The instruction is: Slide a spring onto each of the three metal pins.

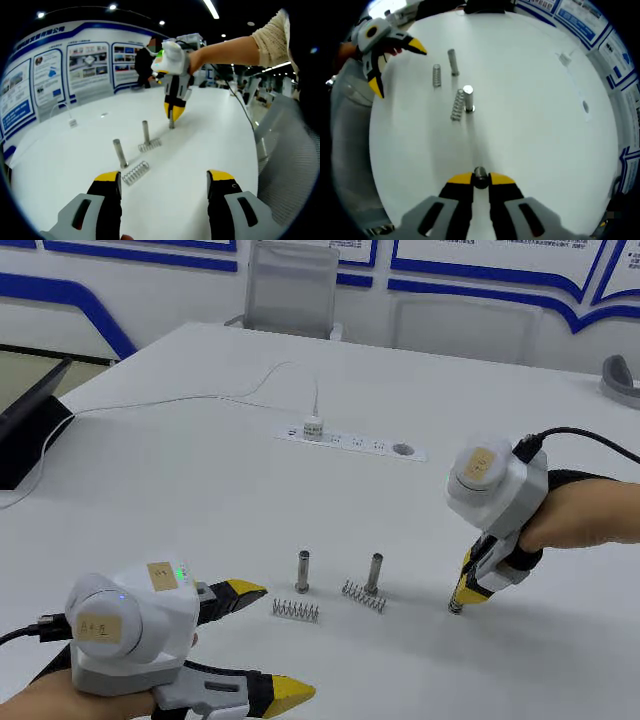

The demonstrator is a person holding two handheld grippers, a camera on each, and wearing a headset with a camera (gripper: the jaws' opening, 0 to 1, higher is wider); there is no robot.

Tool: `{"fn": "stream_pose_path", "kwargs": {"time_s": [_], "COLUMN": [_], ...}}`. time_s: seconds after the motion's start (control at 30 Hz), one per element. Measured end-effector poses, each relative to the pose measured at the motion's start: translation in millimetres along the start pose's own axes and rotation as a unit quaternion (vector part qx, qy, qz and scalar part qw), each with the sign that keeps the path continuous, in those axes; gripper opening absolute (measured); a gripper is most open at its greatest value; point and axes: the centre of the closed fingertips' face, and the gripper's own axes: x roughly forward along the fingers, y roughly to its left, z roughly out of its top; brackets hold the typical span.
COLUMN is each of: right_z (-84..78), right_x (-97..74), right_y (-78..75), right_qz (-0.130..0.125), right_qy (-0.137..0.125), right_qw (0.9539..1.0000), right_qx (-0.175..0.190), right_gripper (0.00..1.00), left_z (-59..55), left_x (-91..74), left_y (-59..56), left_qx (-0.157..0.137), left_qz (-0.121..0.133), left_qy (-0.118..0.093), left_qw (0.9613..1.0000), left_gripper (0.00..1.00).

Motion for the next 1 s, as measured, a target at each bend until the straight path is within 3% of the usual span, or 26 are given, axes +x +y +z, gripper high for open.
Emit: {"fn": "stream_pose_path", "kwargs": {"time_s": [0.27,0.5,0.77,1.0], "right_z": [1.0,4.2,25.2,41.7], "right_x": [-2.7,-16.3,-31.7,-22.4], "right_y": [-0.5,-2.3,8.6,17.4], "right_qz": [-0.005,-0.020,-0.035,-0.025], "right_qy": [-0.008,-0.027,-0.057,-0.072], "right_qw": [1.0000,0.9994,0.9977,0.9971], "right_qx": [0.001,-0.001,-0.012,-0.009], "right_gripper": [0.20,0.23,0.23,0.23], "left_z": [0.2,0.2,1.0,3.3], "left_x": [0.7,1.1,2.9,2.7], "left_y": [0.1,-0.2,-1.3,-2.2], "left_qx": [0.000,0.000,0.002,0.002], "left_qz": [0.000,0.000,-0.003,-0.002], "left_qy": [-0.001,-0.002,-0.003,-0.006], "left_qw": [1.0000,1.0000,1.0000,1.0000], "left_gripper": [0.70,0.70,0.70,0.70]}}
